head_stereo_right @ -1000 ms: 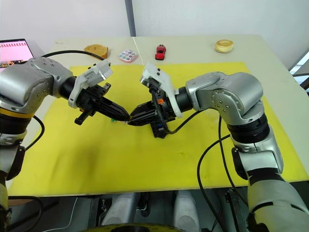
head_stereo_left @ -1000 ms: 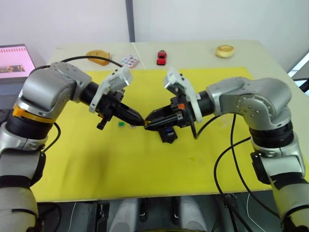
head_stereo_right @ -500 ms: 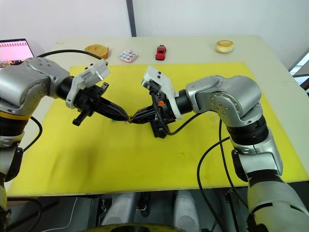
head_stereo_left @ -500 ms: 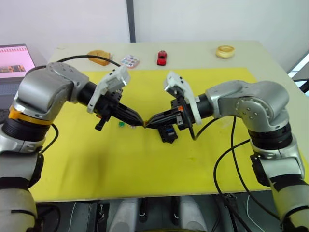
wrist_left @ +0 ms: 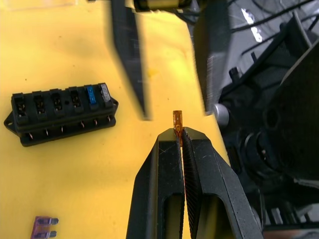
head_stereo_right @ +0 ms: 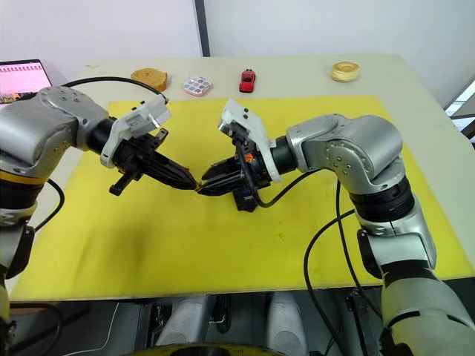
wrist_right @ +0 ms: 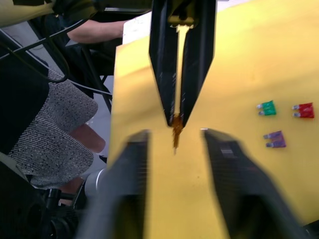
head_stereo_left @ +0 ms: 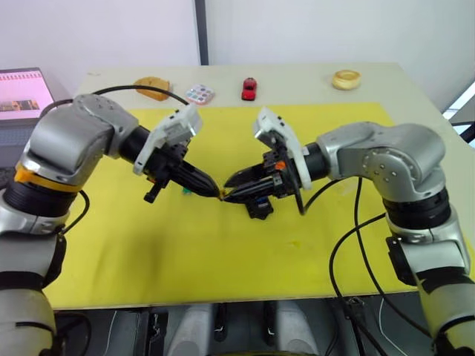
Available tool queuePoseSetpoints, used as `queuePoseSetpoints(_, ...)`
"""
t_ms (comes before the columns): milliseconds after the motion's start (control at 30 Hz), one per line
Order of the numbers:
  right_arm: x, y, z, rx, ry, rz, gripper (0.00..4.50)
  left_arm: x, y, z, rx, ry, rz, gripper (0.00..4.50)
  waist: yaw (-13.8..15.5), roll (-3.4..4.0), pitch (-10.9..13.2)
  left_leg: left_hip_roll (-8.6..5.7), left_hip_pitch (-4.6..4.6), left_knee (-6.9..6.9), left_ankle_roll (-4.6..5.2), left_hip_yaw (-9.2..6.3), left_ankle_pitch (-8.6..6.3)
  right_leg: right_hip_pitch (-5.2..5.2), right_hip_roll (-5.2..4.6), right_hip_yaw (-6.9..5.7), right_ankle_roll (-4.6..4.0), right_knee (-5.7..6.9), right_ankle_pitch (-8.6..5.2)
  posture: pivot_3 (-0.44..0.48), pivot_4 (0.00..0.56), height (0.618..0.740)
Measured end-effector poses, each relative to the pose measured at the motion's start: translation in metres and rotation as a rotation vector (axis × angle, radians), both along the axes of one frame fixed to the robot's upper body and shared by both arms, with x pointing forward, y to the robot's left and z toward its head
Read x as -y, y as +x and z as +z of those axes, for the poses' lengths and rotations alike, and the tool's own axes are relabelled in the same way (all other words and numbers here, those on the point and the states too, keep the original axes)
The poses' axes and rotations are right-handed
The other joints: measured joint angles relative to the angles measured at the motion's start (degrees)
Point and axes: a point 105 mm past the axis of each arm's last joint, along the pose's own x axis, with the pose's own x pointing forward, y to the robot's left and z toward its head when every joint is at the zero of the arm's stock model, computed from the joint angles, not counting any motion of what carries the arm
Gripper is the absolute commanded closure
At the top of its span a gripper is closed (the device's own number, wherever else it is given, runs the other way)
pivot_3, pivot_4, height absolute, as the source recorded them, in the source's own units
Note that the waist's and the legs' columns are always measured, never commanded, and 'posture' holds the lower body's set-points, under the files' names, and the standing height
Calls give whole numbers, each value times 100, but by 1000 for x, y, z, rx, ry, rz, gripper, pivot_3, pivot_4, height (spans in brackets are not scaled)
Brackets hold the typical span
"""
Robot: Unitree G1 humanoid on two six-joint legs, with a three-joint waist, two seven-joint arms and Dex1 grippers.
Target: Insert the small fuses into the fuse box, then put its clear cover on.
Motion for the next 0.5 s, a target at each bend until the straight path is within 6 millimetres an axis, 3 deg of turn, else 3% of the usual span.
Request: queuePoseSetpoints(500, -1, 1, -3, -6, -20, -18, 2588, 2, 2, -2, 25, 18, 4, 4500, -1, 0, 0, 1, -1, 11, 4, -2, -3, 3, 2, 1, 1, 5, 0, 0, 150, 740)
